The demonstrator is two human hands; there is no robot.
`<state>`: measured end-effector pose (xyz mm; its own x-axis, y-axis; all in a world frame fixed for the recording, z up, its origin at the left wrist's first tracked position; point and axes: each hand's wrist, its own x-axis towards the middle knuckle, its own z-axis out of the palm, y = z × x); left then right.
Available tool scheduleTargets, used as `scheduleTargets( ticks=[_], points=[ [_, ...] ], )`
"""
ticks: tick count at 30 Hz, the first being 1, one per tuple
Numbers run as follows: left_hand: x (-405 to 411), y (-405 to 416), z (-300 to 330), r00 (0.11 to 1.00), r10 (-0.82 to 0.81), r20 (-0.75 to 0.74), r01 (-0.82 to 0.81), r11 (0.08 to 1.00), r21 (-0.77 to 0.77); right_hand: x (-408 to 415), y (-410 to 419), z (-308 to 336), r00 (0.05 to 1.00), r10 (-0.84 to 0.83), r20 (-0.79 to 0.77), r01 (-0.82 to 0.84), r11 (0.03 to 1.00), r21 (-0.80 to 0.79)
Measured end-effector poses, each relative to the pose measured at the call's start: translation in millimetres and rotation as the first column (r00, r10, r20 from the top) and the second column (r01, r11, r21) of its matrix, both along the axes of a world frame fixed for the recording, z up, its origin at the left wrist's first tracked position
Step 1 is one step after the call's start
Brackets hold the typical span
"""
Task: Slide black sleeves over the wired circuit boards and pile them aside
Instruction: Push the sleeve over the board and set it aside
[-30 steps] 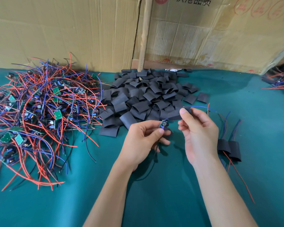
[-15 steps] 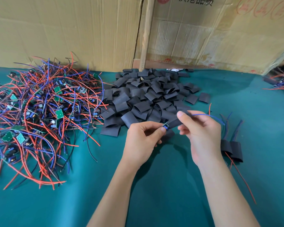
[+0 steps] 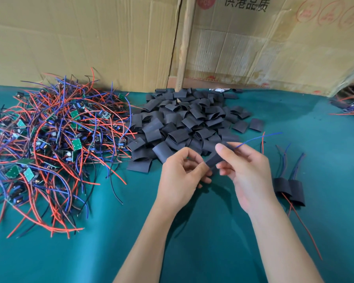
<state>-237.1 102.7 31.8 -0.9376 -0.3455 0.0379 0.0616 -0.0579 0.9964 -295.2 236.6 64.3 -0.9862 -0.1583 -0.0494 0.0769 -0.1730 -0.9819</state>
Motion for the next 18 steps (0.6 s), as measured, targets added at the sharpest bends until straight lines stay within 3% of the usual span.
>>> scheduleTargets(
  ticks=[3, 7, 11, 13, 14, 16, 17, 18],
  points=[
    [-1, -1, -1, 0.999, 0.042, -0.001, -0.042, 0.999, 0.008, 3, -5, 0, 0.998, 0.039, -0.046, -0.035, 0.995, 0.094],
    [-2, 0, -3, 0.999, 0.047, 0.019, -0.045, 0.994, -0.100, 9, -9, 3, 0.989, 0.144, 0.040, -0.146, 0.988, 0.042],
    [0, -6, 2, 0.989, -0.146, -0.005, 0.146, 0.989, -0.016, 3, 11, 14, 1.000, -0.018, -0.018, 0.019, 0.998, 0.053],
    [2, -10, 3, 0.986, -0.169, -0.009, 0.169, 0.984, 0.052, -2, 41, 27, 0.989, -0.083, -0.119, 0.110, 0.964, 0.241],
    [2, -10, 3, 0.989, -0.149, -0.003, 0.149, 0.987, 0.067, -4, 61, 34, 0.982, -0.084, -0.171, 0.148, 0.900, 0.410],
    [0, -10, 0, 0.995, -0.095, 0.019, 0.094, 0.993, 0.066, -5, 96, 49, 0.980, -0.013, -0.200, 0.164, 0.626, 0.762],
    [-2, -9, -1, 0.996, -0.076, 0.037, 0.074, 0.996, 0.053, -11, 115, 49, 0.991, 0.012, -0.132, 0.108, 0.499, 0.860],
    [-3, -8, -2, 0.997, -0.065, 0.050, 0.063, 0.997, 0.044, -22, 138, 41, 0.998, 0.020, -0.058, 0.043, 0.434, 0.900]
  ],
)
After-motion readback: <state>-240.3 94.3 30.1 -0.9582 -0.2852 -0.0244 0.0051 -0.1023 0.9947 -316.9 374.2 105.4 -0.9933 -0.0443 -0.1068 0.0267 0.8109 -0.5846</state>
